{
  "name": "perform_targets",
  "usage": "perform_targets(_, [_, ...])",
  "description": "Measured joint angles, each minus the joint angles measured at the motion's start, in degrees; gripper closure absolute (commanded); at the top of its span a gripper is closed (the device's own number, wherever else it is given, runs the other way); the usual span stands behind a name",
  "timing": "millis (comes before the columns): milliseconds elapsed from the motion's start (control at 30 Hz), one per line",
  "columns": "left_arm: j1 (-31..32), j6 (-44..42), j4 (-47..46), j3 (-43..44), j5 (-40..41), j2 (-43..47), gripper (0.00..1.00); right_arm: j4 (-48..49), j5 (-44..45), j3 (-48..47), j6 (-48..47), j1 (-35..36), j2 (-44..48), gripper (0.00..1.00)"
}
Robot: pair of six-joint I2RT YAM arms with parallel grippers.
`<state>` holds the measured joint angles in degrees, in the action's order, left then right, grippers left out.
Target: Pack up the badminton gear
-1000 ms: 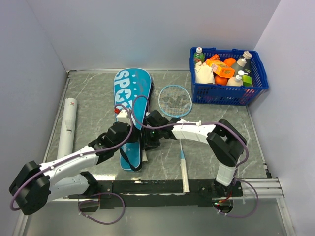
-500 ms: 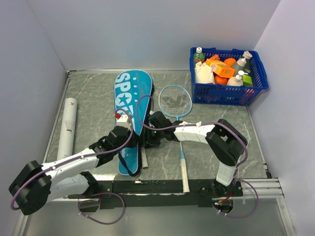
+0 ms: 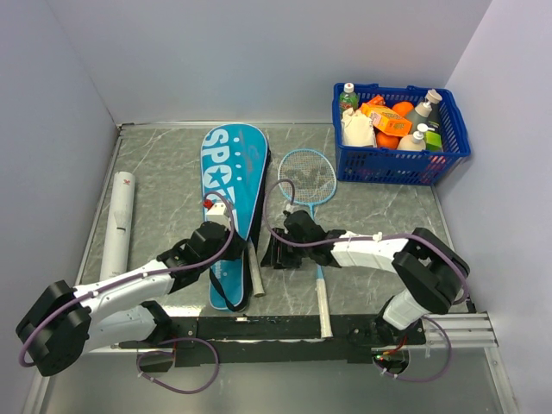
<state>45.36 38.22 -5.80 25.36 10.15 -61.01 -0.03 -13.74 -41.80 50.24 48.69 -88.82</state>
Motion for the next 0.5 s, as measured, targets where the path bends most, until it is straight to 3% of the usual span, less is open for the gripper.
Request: perform_targets(500, [0.02,0.42,-0.46,-0.09,-0.07,-0.44,0.99,16.61,-6.78,6.67,5.95,-0.02,-1.2,0.46])
